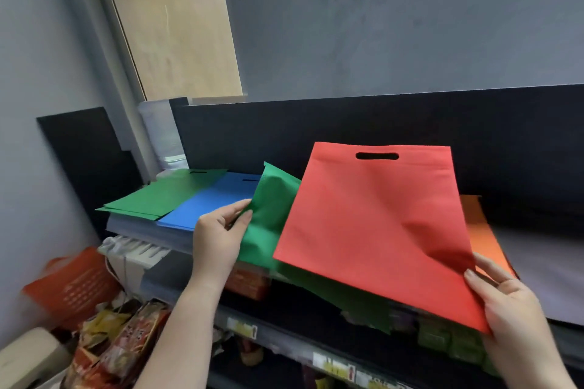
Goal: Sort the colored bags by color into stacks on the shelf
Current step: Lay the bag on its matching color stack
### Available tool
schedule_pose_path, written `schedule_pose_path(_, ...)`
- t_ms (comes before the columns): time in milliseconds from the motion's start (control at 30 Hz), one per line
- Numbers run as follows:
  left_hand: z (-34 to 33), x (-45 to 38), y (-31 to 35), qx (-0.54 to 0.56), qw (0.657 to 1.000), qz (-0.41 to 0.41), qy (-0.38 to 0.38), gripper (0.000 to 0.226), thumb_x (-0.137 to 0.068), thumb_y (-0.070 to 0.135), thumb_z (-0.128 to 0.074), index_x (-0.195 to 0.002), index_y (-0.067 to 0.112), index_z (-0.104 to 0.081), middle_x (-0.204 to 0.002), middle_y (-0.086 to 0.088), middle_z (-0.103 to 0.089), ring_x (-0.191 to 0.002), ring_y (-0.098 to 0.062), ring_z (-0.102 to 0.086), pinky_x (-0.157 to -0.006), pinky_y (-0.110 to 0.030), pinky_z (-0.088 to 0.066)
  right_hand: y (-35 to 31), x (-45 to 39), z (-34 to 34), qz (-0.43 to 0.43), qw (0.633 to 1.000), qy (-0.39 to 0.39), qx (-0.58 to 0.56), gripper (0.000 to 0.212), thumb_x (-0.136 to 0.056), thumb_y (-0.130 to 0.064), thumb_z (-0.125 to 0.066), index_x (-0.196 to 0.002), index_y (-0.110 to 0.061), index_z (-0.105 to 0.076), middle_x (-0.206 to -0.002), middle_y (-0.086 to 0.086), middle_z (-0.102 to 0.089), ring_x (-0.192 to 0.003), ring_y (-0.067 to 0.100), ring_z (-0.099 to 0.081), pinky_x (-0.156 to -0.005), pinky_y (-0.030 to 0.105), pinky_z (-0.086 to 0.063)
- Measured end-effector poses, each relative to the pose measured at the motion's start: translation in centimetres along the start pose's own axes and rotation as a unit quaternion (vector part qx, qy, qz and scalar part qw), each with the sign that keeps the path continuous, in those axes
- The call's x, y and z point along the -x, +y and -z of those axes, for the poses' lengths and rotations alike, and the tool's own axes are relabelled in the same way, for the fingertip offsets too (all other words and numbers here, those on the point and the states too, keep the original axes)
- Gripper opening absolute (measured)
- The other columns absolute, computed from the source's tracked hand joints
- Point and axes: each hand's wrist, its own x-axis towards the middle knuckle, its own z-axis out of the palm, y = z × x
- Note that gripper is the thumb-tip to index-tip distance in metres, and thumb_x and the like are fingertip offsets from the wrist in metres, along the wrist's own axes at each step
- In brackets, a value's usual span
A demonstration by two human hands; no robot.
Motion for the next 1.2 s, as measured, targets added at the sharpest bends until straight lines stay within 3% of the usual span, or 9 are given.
schedule_pose_path(167, 3.1, -5.4, -2.7, -0.001, 0.999, -0.04, 0.022, 0.023, -0.086, 0.004, -0.066, -0.108, 0.004, -0.07, -0.095, 0.005, -0.068, -0.088, -0.01, -0.065, -0.084, -0.026, -0.051, 2.1, -1.7, -5.7, -0.002, 1.0, 0.004, 0.002, 0.028, -0.095, 0.0, -0.047, -0.097, -0.02, -0.067, -0.081, 0.003, -0.075, -0.059, 0.012, -0.069, -0.05, 0.023, -0.055)
schedule_pose_path(333, 5.0, -10.9, -5.0, -0.012, 0.992, -0.096, 0.083, 0.024, -0.087, 0.005, -0.065, -0.11, -0.001, -0.068, -0.098, 0.002, -0.065, -0.09, -0.012, -0.065, -0.079, -0.014, -0.05, 3.1, -5.2, -8.6, 0.049, 0.987, 0.047, 0.148, 0.023, -0.094, -0.002, -0.052, -0.108, -0.017, -0.064, -0.092, 0.007, -0.07, -0.077, 0.02, -0.065, -0.057, 0.021, -0.057)
schedule_pose_path(400, 5.4, -12.9, -6.2, 0.0, 0.989, -0.094, 0.113, 0.026, -0.088, 0.005, -0.064, -0.112, -0.002, -0.067, -0.101, 0.002, -0.063, -0.092, -0.012, -0.065, -0.081, -0.015, -0.05, 3.5, -6.6, -9.5, 0.09, 0.958, 0.059, 0.267, 0.024, -0.092, -0.003, -0.056, -0.114, -0.012, -0.063, -0.101, 0.011, -0.069, -0.087, 0.023, -0.064, -0.07, 0.032, -0.056)
schedule_pose_path(467, 5.5, -14.6, -7.6, 0.016, 0.986, -0.088, 0.14, 0.027, -0.089, 0.006, -0.063, -0.115, -0.001, -0.065, -0.105, 0.001, -0.062, -0.095, -0.012, -0.064, -0.084, -0.014, -0.05, 4.0, -7.8, -10.2, 0.133, 0.906, 0.079, 0.395, 0.026, -0.089, -0.004, -0.06, -0.115, -0.007, -0.064, -0.106, 0.015, -0.069, -0.097, 0.029, -0.063, -0.082, 0.037, -0.049)
schedule_pose_path(600, 4.7, -17.2, -10.5, 0.036, 0.984, -0.068, 0.162, 0.03, -0.09, 0.009, -0.062, -0.119, 0.002, -0.063, -0.111, 0.001, -0.061, -0.101, -0.013, -0.063, -0.092, -0.021, -0.05, 5.7, -9.7, -11.1, 0.152, 0.819, 0.09, 0.546, 0.028, -0.086, -0.005, -0.063, -0.114, -0.001, -0.065, -0.102, 0.02, -0.068, -0.098, 0.036, -0.062, -0.073, 0.032, -0.038)
schedule_pose_path(833, 3.7, -21.4, -14.0, 0.051, 0.985, -0.069, 0.15, 0.028, -0.089, 0.012, -0.062, -0.117, 0.005, -0.065, -0.109, 0.001, -0.063, -0.096, -0.004, -0.063, -0.085, -0.013, -0.049, 6.2, -11.9, -12.0, 0.071, 0.72, 0.081, 0.685, 0.031, -0.085, -0.021, -0.067, -0.112, -0.006, -0.064, -0.106, 0.015, -0.067, -0.104, 0.035, -0.059, -0.081, 0.037, -0.046)
schedule_pose_path(1000, 4.4, -23.8, -16.5, 0.091, 0.982, -0.06, 0.155, 0.027, -0.088, 0.014, -0.064, -0.115, 0.013, -0.064, -0.111, -0.003, -0.065, -0.099, -0.007, -0.065, -0.089, -0.02, -0.051, 6.0, -12.9, -13.3, 0.015, 0.704, 0.076, 0.706, 0.052, -0.08, -0.025, -0.073, -0.126, -0.011, -0.055, -0.116, 0.012, -0.06, -0.109, 0.033, -0.056, -0.085, 0.036, -0.046)
schedule_pose_path(1100, 4.8, -24.3, -17.5, 0.115, 0.978, -0.061, 0.161, 0.026, -0.088, 0.013, -0.064, -0.111, 0.024, -0.061, -0.109, 0.003, -0.065, -0.095, 0.002, -0.065, -0.087, -0.017, -0.05, 6.3, -12.6, -15.1, 0.062, 0.695, 0.096, 0.71, 0.068, -0.079, -0.028, -0.073, -0.137, -0.014, -0.042, -0.119, 0.011, -0.048, -0.109, 0.035, -0.053, -0.083, 0.039, -0.045)
schedule_pose_path(1200, 5.3, -24.9, -18.0, 0.14, 0.974, -0.064, 0.168, 0.027, -0.088, 0.01, -0.064, -0.11, 0.026, -0.06, -0.107, 0.01, -0.061, -0.09, 0.012, -0.063, -0.082, -0.01, -0.048, 6.8, -12.7, -18.9, 0.143, 0.731, 0.035, 0.666, 0.058, -0.079, -0.021, -0.074, -0.131, -0.012, -0.052, -0.115, 0.01, -0.051, -0.107, 0.029, -0.053, -0.087, 0.033, -0.04)
